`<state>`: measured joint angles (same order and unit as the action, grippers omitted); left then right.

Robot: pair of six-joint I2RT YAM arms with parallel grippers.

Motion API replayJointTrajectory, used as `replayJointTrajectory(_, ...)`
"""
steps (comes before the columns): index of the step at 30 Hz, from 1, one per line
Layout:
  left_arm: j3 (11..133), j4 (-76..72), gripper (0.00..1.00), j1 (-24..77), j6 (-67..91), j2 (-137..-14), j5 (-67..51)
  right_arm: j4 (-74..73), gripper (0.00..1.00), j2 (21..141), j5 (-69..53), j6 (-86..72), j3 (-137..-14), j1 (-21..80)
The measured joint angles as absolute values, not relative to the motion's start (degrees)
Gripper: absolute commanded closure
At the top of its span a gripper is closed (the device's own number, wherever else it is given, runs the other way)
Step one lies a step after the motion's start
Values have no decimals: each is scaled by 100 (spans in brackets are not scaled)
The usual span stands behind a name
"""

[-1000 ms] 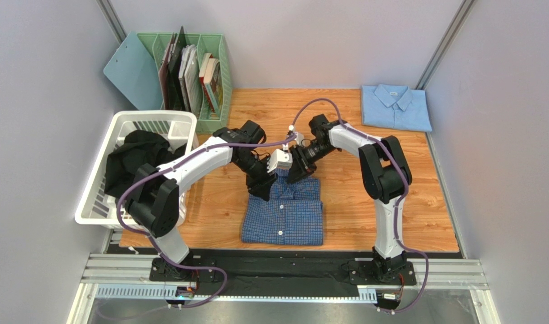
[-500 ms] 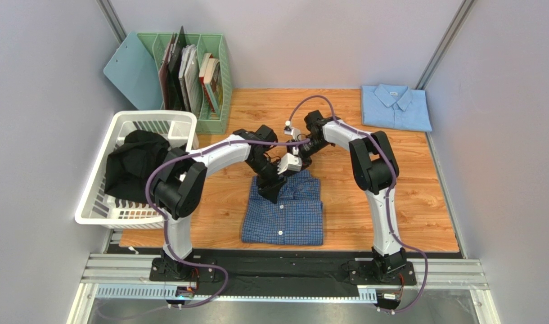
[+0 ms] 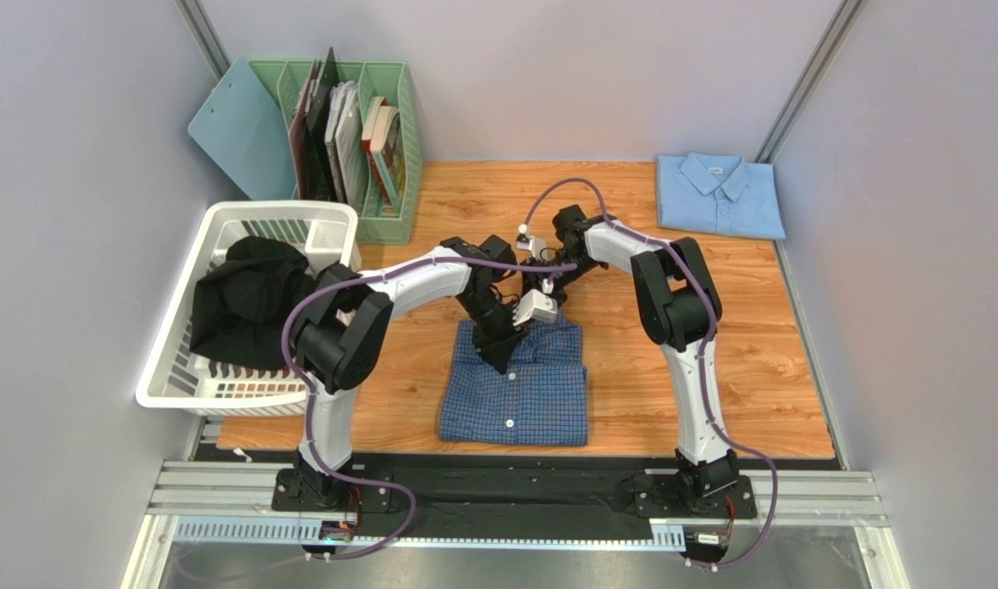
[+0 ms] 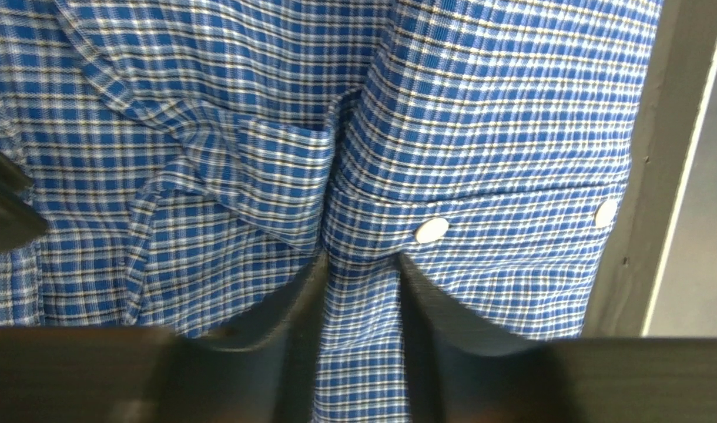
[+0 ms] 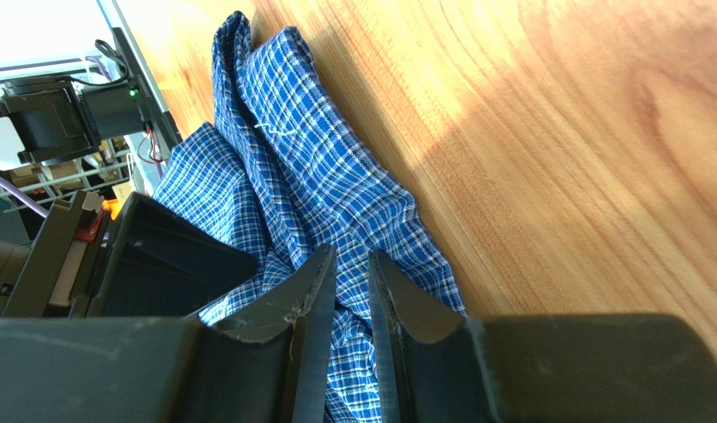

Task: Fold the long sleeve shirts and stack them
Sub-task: Fold the shirt

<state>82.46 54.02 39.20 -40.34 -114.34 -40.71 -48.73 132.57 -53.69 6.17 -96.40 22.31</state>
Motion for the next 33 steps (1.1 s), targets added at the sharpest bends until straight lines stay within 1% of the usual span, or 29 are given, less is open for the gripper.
replayJointTrajectory(2,8261,5500,86,3935,-4066,-11434,-4062,-4875,73,13257,-5369,639,-9640,2231)
replayJointTrajectory(3,8291,5568,94,3938,-4099,-11434,-4053,-4875,73,13257,-5369,652,-9640,2231)
replayJointTrajectory(5,8390,5704,100,3940,-4141,-11434,-4049,-4877,74,13257,-5369,683,-9638,2231)
replayJointTrajectory(12,8895,6222,100,3933,-4191,-11434,-4049,-4906,76,13257,-5415,742,-9531,2231)
replayJointTrajectory(18,9605,6663,100,3837,-4215,-11579,-3979,-4939,77,13257,-5437,803,-9465,2237)
replayJointTrajectory(33,10724,6936,100,3433,-4366,-12278,-3341,-5052,77,13270,-5443,1028,-9533,2259)
